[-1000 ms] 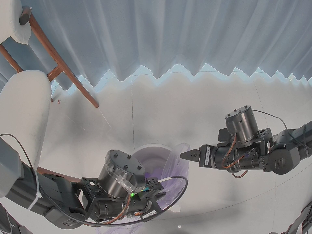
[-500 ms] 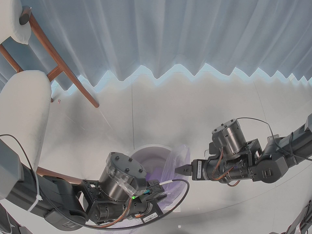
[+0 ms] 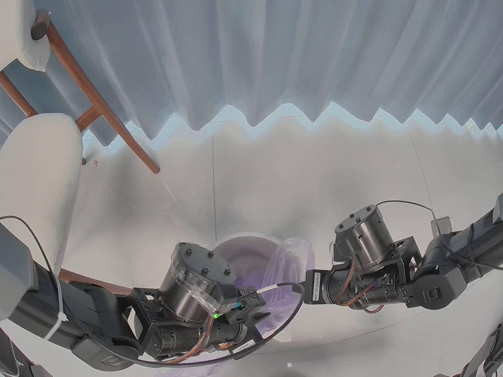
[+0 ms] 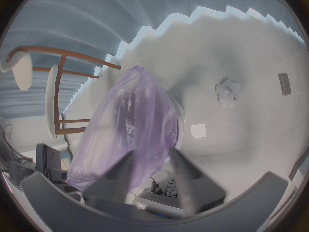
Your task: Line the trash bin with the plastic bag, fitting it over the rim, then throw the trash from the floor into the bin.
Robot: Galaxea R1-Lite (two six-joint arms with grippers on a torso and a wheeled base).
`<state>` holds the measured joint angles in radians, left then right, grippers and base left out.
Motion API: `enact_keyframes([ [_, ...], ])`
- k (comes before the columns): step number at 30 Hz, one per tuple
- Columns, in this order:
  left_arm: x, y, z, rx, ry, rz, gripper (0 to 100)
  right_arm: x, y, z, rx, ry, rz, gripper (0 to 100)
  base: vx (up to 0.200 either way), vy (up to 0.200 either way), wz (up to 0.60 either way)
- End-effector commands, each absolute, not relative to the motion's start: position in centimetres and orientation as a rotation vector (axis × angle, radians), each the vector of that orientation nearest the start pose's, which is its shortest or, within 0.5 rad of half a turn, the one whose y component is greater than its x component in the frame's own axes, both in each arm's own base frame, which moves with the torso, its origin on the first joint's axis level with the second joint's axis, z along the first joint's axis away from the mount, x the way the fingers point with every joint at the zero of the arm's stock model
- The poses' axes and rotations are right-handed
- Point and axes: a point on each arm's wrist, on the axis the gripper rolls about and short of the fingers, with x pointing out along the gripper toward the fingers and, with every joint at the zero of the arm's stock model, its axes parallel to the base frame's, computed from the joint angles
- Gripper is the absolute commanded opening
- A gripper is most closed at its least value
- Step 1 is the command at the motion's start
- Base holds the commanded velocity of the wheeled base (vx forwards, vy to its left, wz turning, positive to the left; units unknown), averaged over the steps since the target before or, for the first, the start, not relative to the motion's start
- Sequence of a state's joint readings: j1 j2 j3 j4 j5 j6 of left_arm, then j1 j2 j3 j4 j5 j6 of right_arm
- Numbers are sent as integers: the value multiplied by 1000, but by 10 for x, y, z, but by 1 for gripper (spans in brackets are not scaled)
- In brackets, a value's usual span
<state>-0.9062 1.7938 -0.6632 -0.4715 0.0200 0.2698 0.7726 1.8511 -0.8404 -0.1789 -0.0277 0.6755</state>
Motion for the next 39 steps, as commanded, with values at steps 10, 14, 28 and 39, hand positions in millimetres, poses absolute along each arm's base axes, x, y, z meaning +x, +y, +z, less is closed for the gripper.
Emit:
enact_keyframes([
  [10, 169, -237, 105, 467, 524, -948, 0, 224, 233, 122, 422, 946, 407, 0, 0, 0, 0],
  [14, 170, -234, 107, 461, 521, -936, 100, 226, 232, 122, 415, 941, 405, 0, 0, 0, 0],
  [28, 173, -165, 132, 374, 523, -726, 100, 250, 178, 145, 327, 842, 510, 0, 0, 0, 0],
  [39, 153, -124, 128, 316, 548, -749, 100, 272, 162, 141, 278, 784, 545, 0, 0, 0, 0],
])
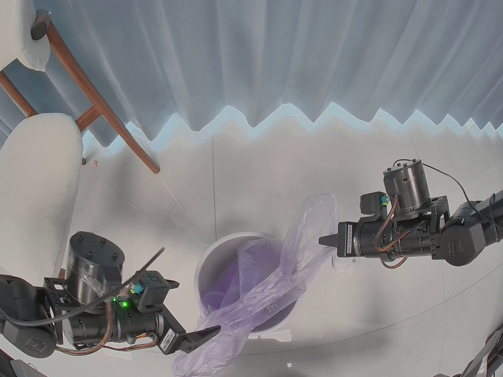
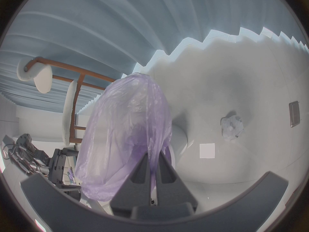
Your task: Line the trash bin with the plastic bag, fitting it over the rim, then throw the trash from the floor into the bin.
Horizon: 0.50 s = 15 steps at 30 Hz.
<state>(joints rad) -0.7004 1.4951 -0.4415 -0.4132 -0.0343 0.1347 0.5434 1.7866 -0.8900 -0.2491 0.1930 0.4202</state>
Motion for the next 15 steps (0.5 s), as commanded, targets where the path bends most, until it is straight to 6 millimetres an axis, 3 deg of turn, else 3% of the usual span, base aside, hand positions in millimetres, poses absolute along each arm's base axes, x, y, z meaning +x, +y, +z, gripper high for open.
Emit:
enact_keyframes([
  [1, 152, -122, 127, 313, 554, -746, 100, 273, 161, 141, 279, 784, 544, 0, 0, 0, 0],
  [7, 152, -108, 120, 287, 588, -730, 100, 274, 161, 140, 295, 763, 579, 0, 0, 0, 0],
  [15, 148, -109, 109, 308, 642, -744, 100, 275, 162, 143, 296, 744, 584, 0, 0, 0, 0],
])
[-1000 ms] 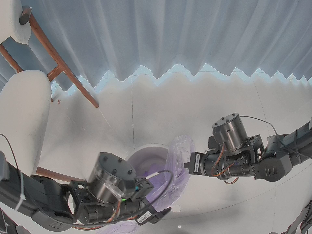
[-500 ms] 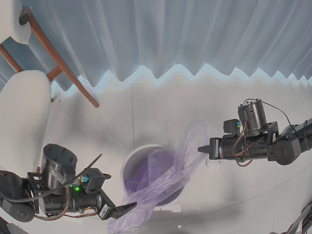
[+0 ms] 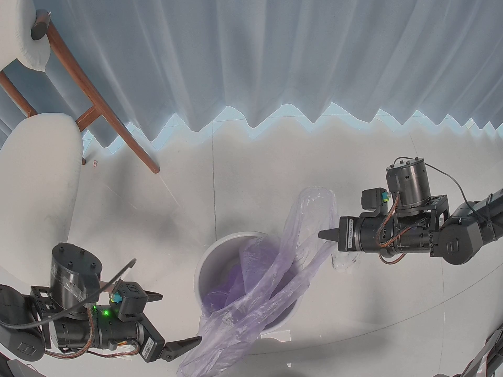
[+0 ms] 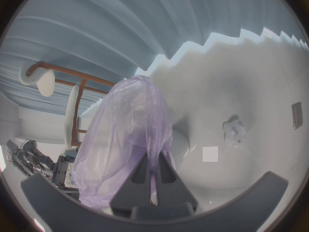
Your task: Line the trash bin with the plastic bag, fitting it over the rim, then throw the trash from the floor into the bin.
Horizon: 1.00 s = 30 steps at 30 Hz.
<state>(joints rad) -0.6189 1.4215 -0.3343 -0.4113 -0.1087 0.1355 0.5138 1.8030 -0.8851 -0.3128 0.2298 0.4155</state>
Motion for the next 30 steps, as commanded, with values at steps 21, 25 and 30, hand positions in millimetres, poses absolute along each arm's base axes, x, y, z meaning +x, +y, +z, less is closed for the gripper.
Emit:
enact_keyframes([
  [21, 168, -150, 95, 375, 695, -835, 100, 279, 166, 144, 296, 735, 588, 0, 0, 0, 0],
  [25, 185, -160, 91, 385, 702, -795, 100, 279, 166, 145, 297, 730, 590, 0, 0, 0, 0],
  [30, 197, -175, 89, 389, 696, -806, 100, 277, 165, 145, 299, 735, 588, 0, 0, 0, 0],
])
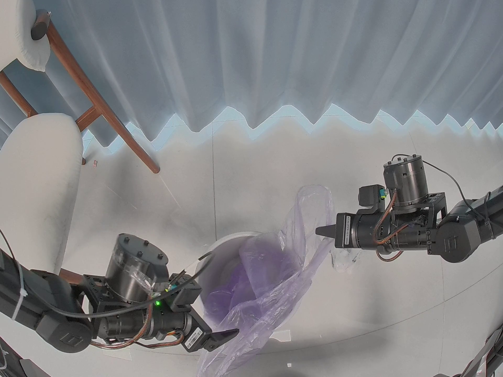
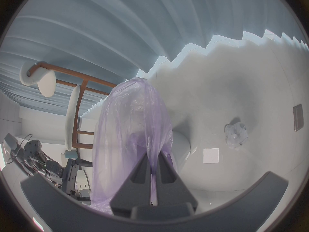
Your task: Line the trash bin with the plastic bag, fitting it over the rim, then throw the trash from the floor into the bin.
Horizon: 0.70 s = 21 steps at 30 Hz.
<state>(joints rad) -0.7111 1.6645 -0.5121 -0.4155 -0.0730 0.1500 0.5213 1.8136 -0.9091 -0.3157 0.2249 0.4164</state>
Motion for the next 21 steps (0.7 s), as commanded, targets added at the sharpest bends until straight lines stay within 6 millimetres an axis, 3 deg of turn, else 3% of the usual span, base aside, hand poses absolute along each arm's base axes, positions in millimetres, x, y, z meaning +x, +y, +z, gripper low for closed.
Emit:
enact_keyframes([
  [1, 198, -176, 89, 391, 695, -808, 100, 278, 165, 145, 299, 735, 586, 0, 0, 0, 0],
  [6, 193, -186, 84, 407, 700, -844, 100, 276, 164, 141, 295, 747, 581, 0, 0, 0, 0],
  [15, 184, -181, 78, 422, 733, -860, 100, 278, 165, 145, 298, 732, 586, 0, 0, 0, 0],
  [21, 178, -189, 74, 442, 738, -901, 100, 279, 164, 146, 300, 727, 583, 0, 0, 0, 0],
])
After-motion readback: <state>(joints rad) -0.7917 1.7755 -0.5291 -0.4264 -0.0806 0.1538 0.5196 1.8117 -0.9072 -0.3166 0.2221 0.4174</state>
